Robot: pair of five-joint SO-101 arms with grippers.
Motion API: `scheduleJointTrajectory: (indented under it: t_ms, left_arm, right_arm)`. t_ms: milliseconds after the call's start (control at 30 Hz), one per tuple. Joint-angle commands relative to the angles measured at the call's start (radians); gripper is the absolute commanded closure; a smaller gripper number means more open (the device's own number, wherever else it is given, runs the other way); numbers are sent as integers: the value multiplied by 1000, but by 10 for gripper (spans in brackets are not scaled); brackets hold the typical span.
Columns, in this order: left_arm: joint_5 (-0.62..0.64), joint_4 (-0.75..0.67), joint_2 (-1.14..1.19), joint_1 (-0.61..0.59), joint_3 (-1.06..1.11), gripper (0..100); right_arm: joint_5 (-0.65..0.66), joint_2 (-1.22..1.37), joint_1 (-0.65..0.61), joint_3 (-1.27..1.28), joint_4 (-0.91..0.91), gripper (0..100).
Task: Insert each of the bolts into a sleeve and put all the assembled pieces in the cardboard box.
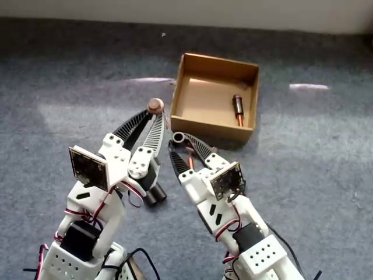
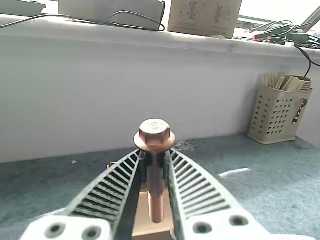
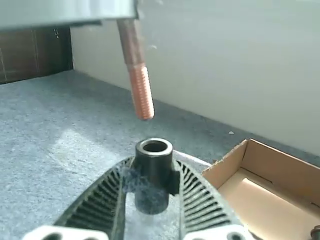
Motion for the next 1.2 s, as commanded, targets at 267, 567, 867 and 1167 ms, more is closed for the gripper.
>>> scheduleJointTrajectory:
  t_ms: [267,567,867,1167]
  left_arm:
    - [8,-31,-12,104,-12,994]
    - [6,12,-13,108,30,994]
    - [6,87,-21,108,35,994]
    - [-69,87,-13,105,85,992]
  right_arm:
    - [14,-15,-12,127,-38,993]
    - [14,-15,-7,127,-38,993]
    - [14,-15,-5,127,-36,993]
    - [14,-16,-5,127,12,993]
